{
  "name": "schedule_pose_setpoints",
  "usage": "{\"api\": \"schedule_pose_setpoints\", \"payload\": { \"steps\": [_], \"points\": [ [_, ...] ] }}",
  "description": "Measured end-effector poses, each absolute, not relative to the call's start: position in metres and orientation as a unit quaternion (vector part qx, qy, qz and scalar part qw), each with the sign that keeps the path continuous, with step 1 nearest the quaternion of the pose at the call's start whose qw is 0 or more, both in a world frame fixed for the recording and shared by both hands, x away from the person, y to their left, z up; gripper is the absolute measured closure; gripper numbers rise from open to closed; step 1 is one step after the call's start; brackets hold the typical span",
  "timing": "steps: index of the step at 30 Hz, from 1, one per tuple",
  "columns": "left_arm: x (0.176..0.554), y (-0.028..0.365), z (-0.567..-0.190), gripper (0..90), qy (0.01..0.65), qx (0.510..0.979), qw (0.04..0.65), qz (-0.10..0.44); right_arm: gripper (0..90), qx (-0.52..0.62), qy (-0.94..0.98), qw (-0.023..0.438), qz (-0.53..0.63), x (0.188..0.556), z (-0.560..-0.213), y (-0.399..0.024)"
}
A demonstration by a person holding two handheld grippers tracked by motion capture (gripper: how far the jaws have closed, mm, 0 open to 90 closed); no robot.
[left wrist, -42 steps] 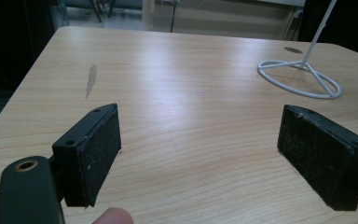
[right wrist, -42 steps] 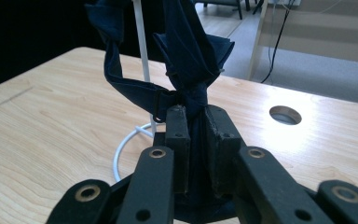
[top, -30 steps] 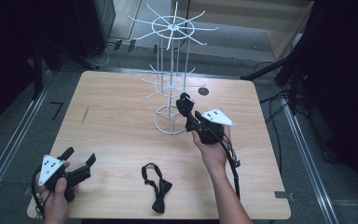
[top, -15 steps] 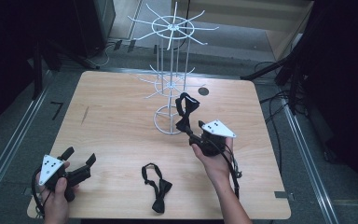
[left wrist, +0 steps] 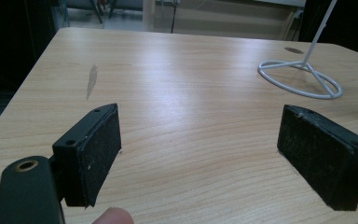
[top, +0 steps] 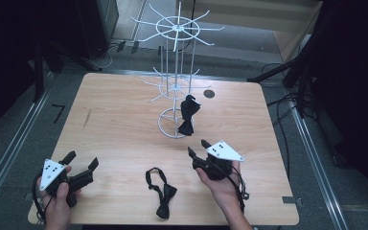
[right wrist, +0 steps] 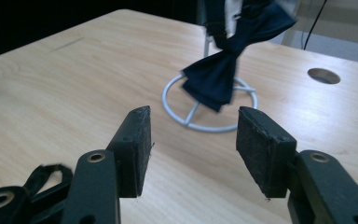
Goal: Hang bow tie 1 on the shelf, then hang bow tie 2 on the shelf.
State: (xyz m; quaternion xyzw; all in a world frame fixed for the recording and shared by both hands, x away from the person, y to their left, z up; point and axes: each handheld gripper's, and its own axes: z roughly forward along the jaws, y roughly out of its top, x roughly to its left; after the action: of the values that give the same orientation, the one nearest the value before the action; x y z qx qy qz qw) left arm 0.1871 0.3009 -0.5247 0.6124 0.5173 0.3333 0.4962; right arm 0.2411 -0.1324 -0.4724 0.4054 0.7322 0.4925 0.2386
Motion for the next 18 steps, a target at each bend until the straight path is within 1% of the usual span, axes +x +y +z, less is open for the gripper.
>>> {"api": "schedule_pose_setpoints", "payload": {
  "steps": [3,7,11,18],
  "points": [
    [0.187,0.301,-0.525,14.4,0.517,0.613,0.496,0.333,47.0,0.406,0.734,0.234,0.491,0.237,-0.476,-0.133],
    [0.187,0.301,-0.525,14.5,0.517,0.613,0.496,0.333,47.0,0.413,0.742,0.221,0.481,0.232,-0.49,-0.134],
    [0.187,0.301,-0.525,14.5,0.518,0.612,0.498,0.331,46.9,0.412,0.746,0.203,0.482,0.225,-0.495,-0.132],
    [0.188,0.301,-0.525,14.4,0.516,0.614,0.497,0.331,46.2,0.4,0.755,0.193,0.483,0.212,-0.495,-0.125]
  ]
}}
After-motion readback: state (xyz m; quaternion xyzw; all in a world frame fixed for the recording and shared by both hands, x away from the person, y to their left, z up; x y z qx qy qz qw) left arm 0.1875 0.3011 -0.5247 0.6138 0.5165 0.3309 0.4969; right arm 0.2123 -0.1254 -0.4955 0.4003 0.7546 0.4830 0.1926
